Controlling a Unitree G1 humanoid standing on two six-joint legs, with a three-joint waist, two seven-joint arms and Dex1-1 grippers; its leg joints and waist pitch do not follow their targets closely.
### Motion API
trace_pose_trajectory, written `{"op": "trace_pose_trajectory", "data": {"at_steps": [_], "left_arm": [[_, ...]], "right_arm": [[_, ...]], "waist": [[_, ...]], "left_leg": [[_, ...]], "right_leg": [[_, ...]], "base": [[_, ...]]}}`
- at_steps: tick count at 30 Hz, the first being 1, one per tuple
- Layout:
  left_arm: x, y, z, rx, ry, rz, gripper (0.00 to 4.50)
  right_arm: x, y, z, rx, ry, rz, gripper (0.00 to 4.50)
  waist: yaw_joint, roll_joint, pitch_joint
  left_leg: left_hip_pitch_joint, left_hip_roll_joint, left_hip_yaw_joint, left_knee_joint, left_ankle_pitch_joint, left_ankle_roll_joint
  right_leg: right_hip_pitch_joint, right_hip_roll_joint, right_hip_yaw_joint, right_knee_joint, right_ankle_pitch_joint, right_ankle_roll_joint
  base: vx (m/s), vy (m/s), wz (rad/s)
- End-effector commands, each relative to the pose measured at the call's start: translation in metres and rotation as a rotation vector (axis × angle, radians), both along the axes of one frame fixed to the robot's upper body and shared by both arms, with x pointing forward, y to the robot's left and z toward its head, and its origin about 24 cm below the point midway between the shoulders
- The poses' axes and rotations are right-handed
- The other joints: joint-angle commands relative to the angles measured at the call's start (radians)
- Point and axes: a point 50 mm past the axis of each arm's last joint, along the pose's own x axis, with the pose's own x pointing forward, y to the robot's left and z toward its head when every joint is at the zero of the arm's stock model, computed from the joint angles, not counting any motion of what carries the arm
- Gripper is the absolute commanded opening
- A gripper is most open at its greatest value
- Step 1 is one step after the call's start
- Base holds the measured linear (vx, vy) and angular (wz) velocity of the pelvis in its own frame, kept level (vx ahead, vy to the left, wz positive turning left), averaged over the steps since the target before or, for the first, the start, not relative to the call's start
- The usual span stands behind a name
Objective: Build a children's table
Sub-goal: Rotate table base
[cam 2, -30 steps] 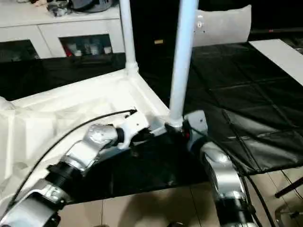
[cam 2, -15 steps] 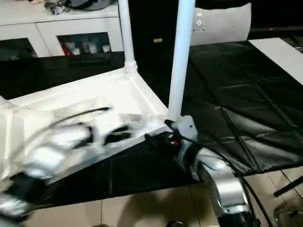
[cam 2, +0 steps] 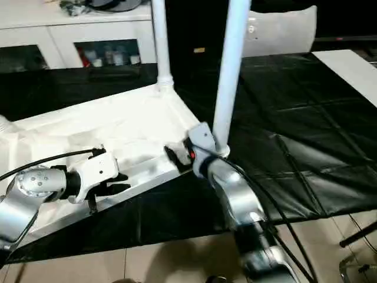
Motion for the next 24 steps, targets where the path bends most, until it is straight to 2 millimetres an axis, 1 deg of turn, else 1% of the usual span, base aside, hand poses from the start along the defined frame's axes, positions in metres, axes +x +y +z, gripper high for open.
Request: {"op": "trace_pose_trajectory", "data": {"at_steps": [1,2,3,5,7,8,9,10,11,12,13,14,15,17,18,19,20,22,24], "left_arm": [[-0.005,-0.005,-0.001,-0.006,0.022,-0.019,1.02],[-0.005,-0.004,-0.003,0.003,0.026,-0.016,1.02],[-0.005,-0.004,-0.003,0.003,0.026,-0.016,1.02],[-0.008,-0.002,-0.006,0.022,0.043,-0.018,1.02],[-0.008,-0.001,-0.006,0.025,0.044,-0.009,1.02],[-0.004,0.002,-0.004,0.011,0.027,0.036,1.2],[-0.001,0.003,-0.002,0.002,0.013,0.062,1.2],[0.001,0.004,0.001,-0.005,0.0,0.078,1.3],[0.004,0.005,0.003,-0.012,-0.012,0.093,1.3],[0.005,0.004,0.012,-0.079,-0.009,0.102,1.47],[0.005,0.004,0.012,-0.079,-0.009,0.102,1.57],[0.001,-0.001,0.022,-0.155,0.014,0.072,1.64],[0.0,-0.002,0.023,-0.166,0.02,0.063,1.7],[-0.004,-0.004,0.022,-0.167,0.043,0.038,1.9],[-0.005,-0.004,0.021,-0.163,0.054,0.028,2.02],[-0.006,-0.004,0.02,-0.162,0.058,0.025,2.02],[-0.01,-0.004,0.014,-0.13,0.08,0.016,2.15],[-0.014,-0.002,0.005,-0.082,0.105,0.02,2.34],[-0.014,-0.002,0.004,-0.08,0.106,0.02,2.34]], "right_arm": [[0.006,-0.007,0.001,0.011,-0.004,-0.083,4.5],[0.008,-0.01,0.0,0.009,-0.006,-0.108,4.5],[0.008,-0.01,0.0,0.009,-0.006,-0.108,4.5],[0.012,-0.016,-0.001,-0.001,-0.01,-0.156,4.5],[0.014,-0.018,-0.002,0.005,-0.007,-0.176,4.5],[0.016,-0.022,-0.002,0.011,-0.004,-0.199,4.5],[0.017,-0.024,-0.002,0.013,-0.003,-0.209,4.5],[0.017,-0.024,-0.002,0.013,-0.004,-0.214,4.5],[0.018,-0.025,-0.002,0.01,-0.006,-0.219,4.5],[0.019,-0.025,-0.002,0.008,-0.009,-0.22,4.5],[0.019,-0.025,-0.002,0.008,-0.009,-0.22,4.5],[0.019,-0.024,-0.002,0.005,-0.011,-0.213,4.5],[0.02,-0.023,-0.003,0.005,-0.012,-0.211,4.5],[0.02,-0.022,-0.003,0.003,-0.013,-0.208,4.5],[0.02,-0.022,-0.003,0.003,-0.013,-0.208,4.5],[0.02,-0.022,-0.003,0.003,-0.013,-0.208,4.5],[0.021,-0.021,-0.003,0.002,-0.015,-0.207,4.5],[0.024,-0.022,-0.001,0.004,-0.022,-0.216,4.5],[0.024,-0.022,-0.001,0.004,-0.022,-0.216,4.5]], "waist": [[-0.002,0.001,-0.055],[0.0,0.004,-0.055],[0.0,0.004,-0.055],[0.0,0.003,-0.055],[0.0,0.002,-0.054],[0.001,0.002,-0.055],[0.001,0.002,-0.056],[0.002,0.002,-0.056],[0.002,0.0,-0.055],[0.003,-0.001,-0.056],[0.003,-0.001,-0.056],[0.002,-0.004,-0.056],[0.003,-0.003,-0.057],[0.002,-0.006,-0.058],[0.002,-0.005,-0.057],[0.001,-0.005,-0.057],[0.001,-0.003,-0.058],[-0.001,-0.004,-0.056],[0.0,-0.002,-0.056]], "left_leg": [[-0.005,0.03,-0.006,-0.083,-0.218,0.003],[-0.003,0.031,-0.005,-0.082,-0.211,0.005],[-0.002,0.03,-0.005,-0.082,-0.213,0.005],[-0.003,0.03,-0.004,-0.082,-0.212,0.005],[-0.002,0.029,-0.003,-0.082,-0.228,0.005],[0.0,0.029,-0.002,-0.081,-0.231,0.004],[-0.002,0.028,-0.003,-0.081,-0.23,0.004],[-0.002,0.027,-0.002,-0.08,-0.231,0.003],[-0.002,0.027,-0.001,-0.08,-0.237,0.005],[-0.002,0.026,0.0,-0.078,-0.234,0.005],[-0.002,0.026,0.0,-0.078,-0.234,0.005],[-0.004,0.026,0.001,-0.078,-0.225,0.009],[-0.005,0.026,0.001,-0.077,-0.215,0.013],[-0.004,0.027,0.001,-0.076,-0.208,0.021],[-0.005,0.026,0.003,-0.076,-0.207,0.023],[-0.005,0.025,0.003,-0.075,-0.201,0.026],[-0.005,0.026,0.002,-0.075,-0.198,0.028],[-0.005,0.026,0.003,-0.076,-0.204,0.03],[-0.002,0.026,0.004,-0.076,-0.216,0.027]], "right_leg": [[0.057,-0.05,0.064,-0.051,-0.329,-0.162],[0.055,-0.048,0.065,-0.05,-0.322,-0.161],[0.054,-0.046,0.065,-0.05,-0.314,-0.163],[0.055,-0.045,0.066,-0.048,-0.308,-0.162],[0.054,-0.045,0.067,-0.05,-0.329,-0.159],[0.053,-0.045,0.068,-0.05,-0.336,-0.157],[0.054,-0.044,0.068,-0.048,-0.338,-0.156],[0.053,-0.044,0.068,-0.048,-0.339,-0.156],[0.051,-0.043,0.069,-0.05,-0.349,-0.154],[0.053,-0.045,0.069,-0.049,-0.352,-0.154],[0.053,-0.045,0.069,-0.049,-0.352,-0.154],[0.054,-0.045,0.069,-0.049,-0.348,-0.16],[0.053,-0.044,0.069,-0.047,-0.34,-0.166],[0.052,-0.044,0.069,-0.045,-0.332,-0.17],[0.051,-0.042,0.069,-0.046,-0.332,-0.171],[0.051,-0.041,0.069,-0.045,-0.329,-0.168],[0.051,-0.041,0.069,-0.044,-0.325,-0.168],[0.05,-0.04,0.069,-0.045,-0.333,-0.165],[0.048,-0.04,0.07,-0.049,-0.355,-0.16]], "base": [[0.0,0.0,0.0],[0.0,0.0,0.0],[0.0,0.0,0.0],[0.0,0.0,0.0],[0.0,0.0,0.0],[0.0,0.0,0.0],[0.0,0.0,0.0],[0.0,0.0,0.0],[0.0,0.0,0.0],[0.0,0.0,0.0],[0.0,0.0,0.0],[0.0,0.0,0.0],[0.0,0.0,0.0],[0.0,0.0,0.0],[0.0,0.0,0.0],[0.0,0.0,0.0],[0.0,0.0,0.0],[0.0,0.0,0.0],[0.0,0.0,0.0]]}}
